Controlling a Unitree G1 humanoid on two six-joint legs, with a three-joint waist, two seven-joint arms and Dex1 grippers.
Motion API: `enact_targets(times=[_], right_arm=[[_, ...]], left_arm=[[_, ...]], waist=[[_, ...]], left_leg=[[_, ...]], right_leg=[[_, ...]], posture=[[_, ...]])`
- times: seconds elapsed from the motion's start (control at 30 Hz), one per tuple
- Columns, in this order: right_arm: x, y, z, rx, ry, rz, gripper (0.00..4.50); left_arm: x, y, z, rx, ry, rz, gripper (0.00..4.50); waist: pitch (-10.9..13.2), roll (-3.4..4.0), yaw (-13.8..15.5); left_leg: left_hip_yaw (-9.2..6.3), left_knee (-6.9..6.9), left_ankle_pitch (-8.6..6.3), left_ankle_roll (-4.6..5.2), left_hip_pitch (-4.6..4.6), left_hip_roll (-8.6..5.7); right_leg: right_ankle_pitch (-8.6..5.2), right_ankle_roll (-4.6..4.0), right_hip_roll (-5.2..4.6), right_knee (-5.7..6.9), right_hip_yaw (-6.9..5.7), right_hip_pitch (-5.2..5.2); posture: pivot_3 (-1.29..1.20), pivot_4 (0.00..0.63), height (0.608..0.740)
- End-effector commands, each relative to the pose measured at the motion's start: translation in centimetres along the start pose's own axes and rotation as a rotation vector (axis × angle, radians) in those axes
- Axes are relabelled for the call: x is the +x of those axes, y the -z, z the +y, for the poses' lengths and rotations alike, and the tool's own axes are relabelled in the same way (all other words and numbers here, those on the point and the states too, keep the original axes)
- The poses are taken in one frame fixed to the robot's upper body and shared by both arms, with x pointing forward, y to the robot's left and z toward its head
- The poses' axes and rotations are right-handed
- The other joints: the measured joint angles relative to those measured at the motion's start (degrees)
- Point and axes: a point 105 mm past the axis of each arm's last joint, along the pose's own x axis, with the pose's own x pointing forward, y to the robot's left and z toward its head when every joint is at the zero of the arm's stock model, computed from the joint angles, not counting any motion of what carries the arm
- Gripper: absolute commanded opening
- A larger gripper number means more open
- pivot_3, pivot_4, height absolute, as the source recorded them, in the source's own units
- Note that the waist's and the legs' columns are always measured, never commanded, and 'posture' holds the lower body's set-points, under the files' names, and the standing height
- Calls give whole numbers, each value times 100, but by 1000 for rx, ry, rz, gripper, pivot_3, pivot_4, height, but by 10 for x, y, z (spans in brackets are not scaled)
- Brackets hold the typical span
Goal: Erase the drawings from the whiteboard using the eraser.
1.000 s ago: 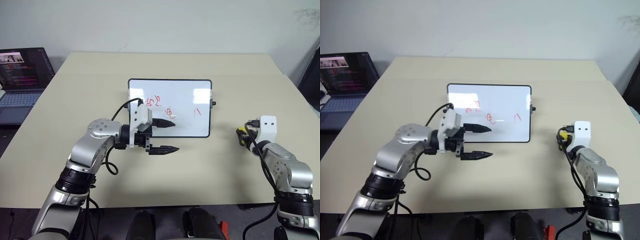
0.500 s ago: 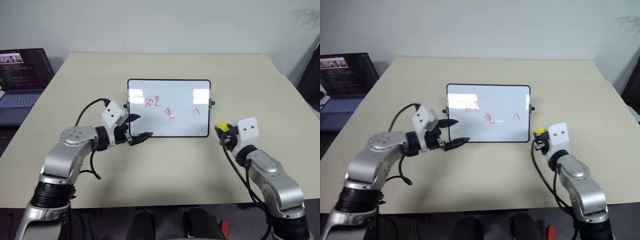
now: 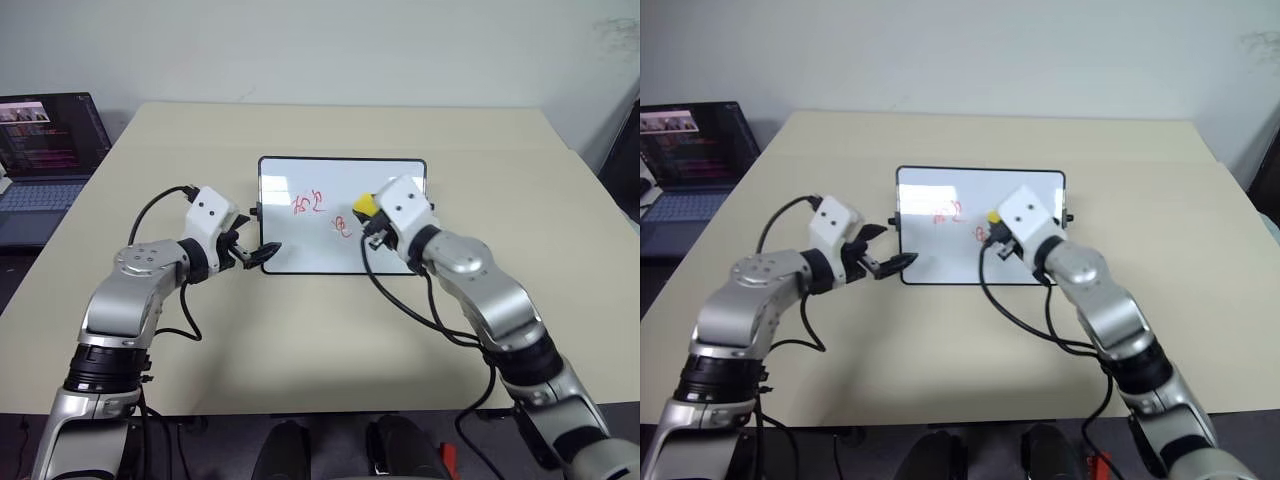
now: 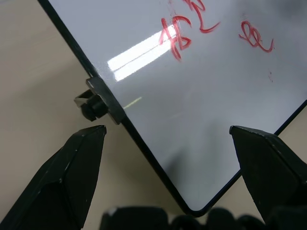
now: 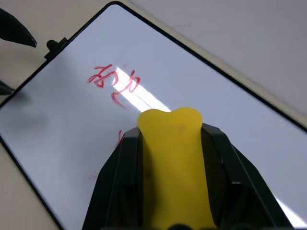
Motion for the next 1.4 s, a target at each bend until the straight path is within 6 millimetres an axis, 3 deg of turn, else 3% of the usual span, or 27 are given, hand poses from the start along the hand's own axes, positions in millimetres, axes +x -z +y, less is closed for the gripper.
enact_targets(times=[0.03,0.33,0.63,0.9,1.13,1.27,1.4], right_arm=[[22,-26,7,-104,-38,-76,1266],[55,-49,32,-219,-138,-125,1266],[76,-49,32,-257,-105,-124,1266],[92,-28,31,-301,-93,-57,1266],[86,10,49,-364,-239,76,1266],[86,8,44,-393,-211,68,1266],[92,-19,19,-394,-58,-17,1266]], left_arm=[[-1,-4,5,-7,-35,-4,4500],[-3,3,14,-48,-96,-16,4500],[-9,8,9,-40,-68,-7,4500],[-5,-1,5,-8,-46,-27,4500],[-3,-2,3,4,-33,-27,4500],[-2,-3,2,5,-27,-29,4500],[0,-3,-1,7,-10,-28,4500]], waist=[[0,0,-19],[0,0,-11],[0,0,-15],[0,0,-17],[-1,-1,-18],[-1,-1,-18],[0,-1,-15]], left_leg=[[0,0,0,0,1,1],[0,-1,0,0,-3,-2],[-2,-1,0,-1,-2,-6],[0,-2,0,-1,-3,-8],[0,-1,0,-1,2,-8],[-1,2,1,-2,6,-9],[-2,5,1,-3,9,-12]], right_leg=[[0,0,-1,2,0,0],[1,-3,-34,5,-3,-6],[2,-3,-45,8,-8,-6],[2,-4,-48,9,-8,-6],[2,-4,-50,14,-8,-5],[3,-4,-50,24,-8,-1],[3,-4,-52,39,-9,-2]], posture=[[0,150,740],[0,150,740],[0,150,740],[0,150,740],[0,150,740],[0,150,740],[0,150,740]])
